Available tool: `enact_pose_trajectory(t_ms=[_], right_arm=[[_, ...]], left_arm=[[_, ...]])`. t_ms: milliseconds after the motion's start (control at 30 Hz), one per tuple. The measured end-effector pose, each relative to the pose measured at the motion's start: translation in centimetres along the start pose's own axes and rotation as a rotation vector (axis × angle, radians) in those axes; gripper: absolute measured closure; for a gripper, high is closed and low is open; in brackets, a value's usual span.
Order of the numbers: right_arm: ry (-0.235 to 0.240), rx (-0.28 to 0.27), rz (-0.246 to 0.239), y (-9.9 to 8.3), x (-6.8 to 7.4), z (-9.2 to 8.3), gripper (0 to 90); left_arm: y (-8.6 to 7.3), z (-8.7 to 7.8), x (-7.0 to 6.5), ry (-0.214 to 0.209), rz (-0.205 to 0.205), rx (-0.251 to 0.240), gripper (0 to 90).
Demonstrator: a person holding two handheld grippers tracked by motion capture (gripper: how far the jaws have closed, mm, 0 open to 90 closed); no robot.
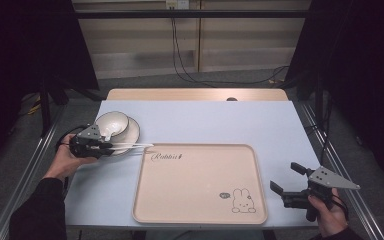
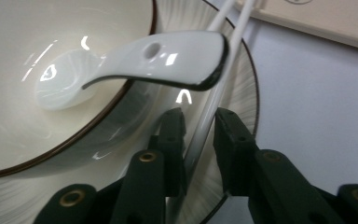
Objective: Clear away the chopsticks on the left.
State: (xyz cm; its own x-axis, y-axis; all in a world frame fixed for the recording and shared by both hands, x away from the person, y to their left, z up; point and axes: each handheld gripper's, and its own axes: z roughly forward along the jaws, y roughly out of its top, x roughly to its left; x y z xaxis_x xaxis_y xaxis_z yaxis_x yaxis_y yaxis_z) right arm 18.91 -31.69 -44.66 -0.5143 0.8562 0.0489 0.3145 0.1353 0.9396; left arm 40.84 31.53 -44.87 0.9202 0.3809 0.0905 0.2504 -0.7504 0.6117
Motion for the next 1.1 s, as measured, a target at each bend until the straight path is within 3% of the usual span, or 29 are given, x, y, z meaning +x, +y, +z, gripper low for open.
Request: enact_pose_trajectory(t_ms=[233, 267, 467, 600, 667, 900, 967, 1000, 1100], right_arm=[[-0.002, 0.003, 0.0, 0.0, 0.0, 0.0, 1.3], [0.0, 0.003, -0.002, 0.0, 0.0, 0.0, 1.3], [-0.001, 0.006, 0.002, 0.0, 0.0, 0.0, 1.3], [0.002, 0.008, 0.004, 0.0, 0.0, 0.1, 1.3], [0.002, 0.007, 0.003, 0.0, 0.0, 0.0, 1.3], [0.003, 0.002, 0.001, 0.0, 0.0, 0.0, 1.3], [0.003, 0.002, 0.003, 0.0, 0.0, 0.0, 1.3], [0.006, 0.003, 0.002, 0.0, 0.0, 0.0, 1.2], [0.005, 0.004, 0.002, 0.1, 0.0, 0.1, 1.3]], left_arm=[[0.1, -0.1, 0.0, -0.025, -0.002, 0.012, 83.8], [0.1, 0.0, 0.0, -0.024, -0.024, -0.003, 83.9], [0.0, -0.2, 0.0, -0.021, -0.062, -0.003, 84.4], [0.1, -0.7, -0.2, -0.037, -0.11, -0.035, 84.5], [0.2, -0.9, -0.2, -0.046, -0.113, -0.033, 84.6], [0.3, -2.0, -0.8, -0.028, -0.169, -0.049, 84.6], [0.3, -2.6, -1.2, -0.004, -0.183, -0.059, 84.6], [0.3, -3.2, -1.5, -0.001, -0.21, -0.075, 84.6], [0.3, -4.1, -2.0, 0.023, -0.223, -0.086, 84.6]])
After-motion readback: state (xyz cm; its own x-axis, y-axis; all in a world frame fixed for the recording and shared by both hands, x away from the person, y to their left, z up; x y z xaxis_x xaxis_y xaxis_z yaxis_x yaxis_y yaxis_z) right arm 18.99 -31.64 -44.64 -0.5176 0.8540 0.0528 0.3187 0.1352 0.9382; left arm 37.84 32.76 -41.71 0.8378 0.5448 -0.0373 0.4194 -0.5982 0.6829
